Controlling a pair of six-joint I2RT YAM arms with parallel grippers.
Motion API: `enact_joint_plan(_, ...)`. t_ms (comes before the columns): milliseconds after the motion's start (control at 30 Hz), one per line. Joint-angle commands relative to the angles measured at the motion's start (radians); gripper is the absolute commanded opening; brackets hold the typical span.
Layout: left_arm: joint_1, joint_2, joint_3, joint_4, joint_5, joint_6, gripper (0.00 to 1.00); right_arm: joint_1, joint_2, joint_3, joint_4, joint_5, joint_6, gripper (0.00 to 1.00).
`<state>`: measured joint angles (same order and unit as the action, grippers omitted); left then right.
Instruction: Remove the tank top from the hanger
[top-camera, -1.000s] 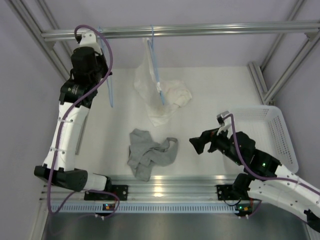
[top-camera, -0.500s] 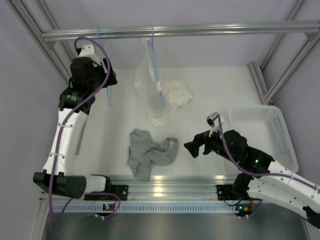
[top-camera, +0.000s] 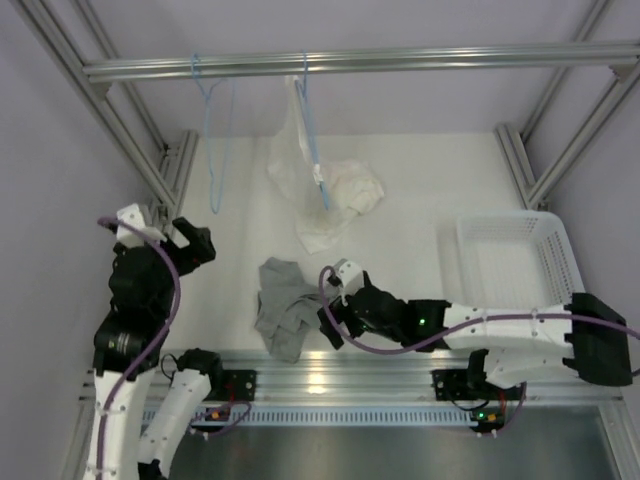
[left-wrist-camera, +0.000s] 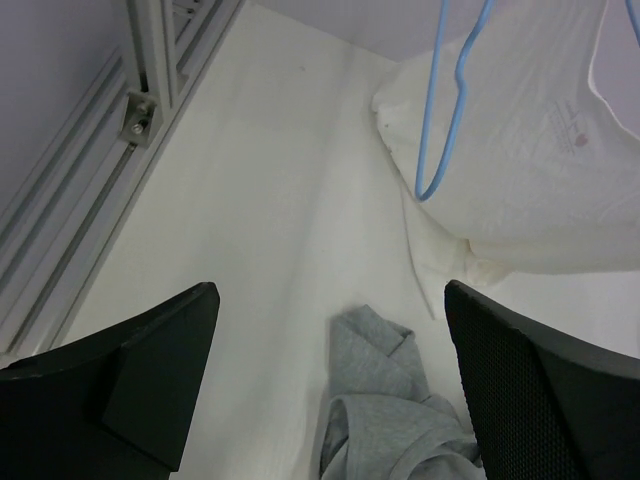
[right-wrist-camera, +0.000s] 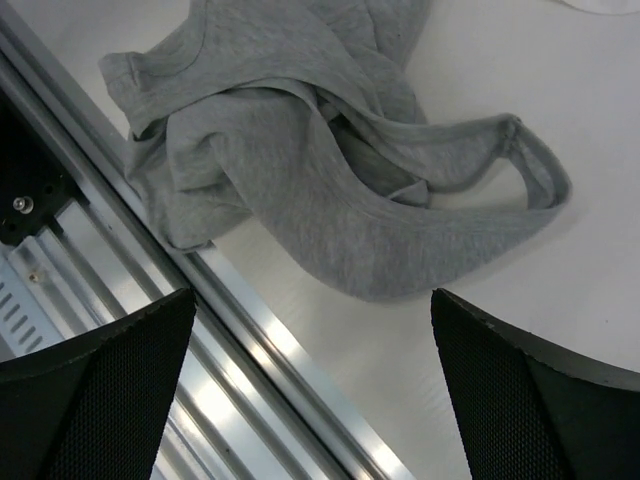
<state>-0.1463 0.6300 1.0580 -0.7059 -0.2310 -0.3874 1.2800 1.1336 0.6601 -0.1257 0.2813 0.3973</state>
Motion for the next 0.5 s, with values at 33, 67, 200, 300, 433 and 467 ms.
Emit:
enact_joint_plan(33, 0.004, -0.256, -0.183, 0.083, -0.079, -0.067, 0.99, 0.064, 0.181, 0.165, 0.116, 0.136, -0.023, 0.99)
enact_joint_plan(67, 0.004, -0.298, -0.214, 0.086, -0.085, -0.074, 0.99, 0.067, 0.214, 0.183, 0.116, 0.133, -0.05, 0.99)
enact_joint_plan(200, 0.004, -0.44, -0.27, 0.1, -0.073, -0.099, 0.99, 0.065, 0.369, 0.26, 0.205, 0.069, -0.147, 0.99)
enact_joint_plan(300, 0.004, -0.46, -0.277, 0.097, -0.117, -0.094, 0.99, 0.062, 0.472, 0.312, 0.221, -0.008, -0.239, 0.99)
enact_joint_plan(433, 0.004, -0.434, -0.273, 0.094, -0.073, -0.085, 0.99, 0.029, 0.578, 0.415, 0.209, -0.123, -0.29, 0.99)
enact_joint_plan(467, 0.004, -0.431, -0.273, 0.094, -0.073, -0.084, 0.99, 0.022, 0.594, 0.426, 0.207, -0.149, -0.296, 0.99)
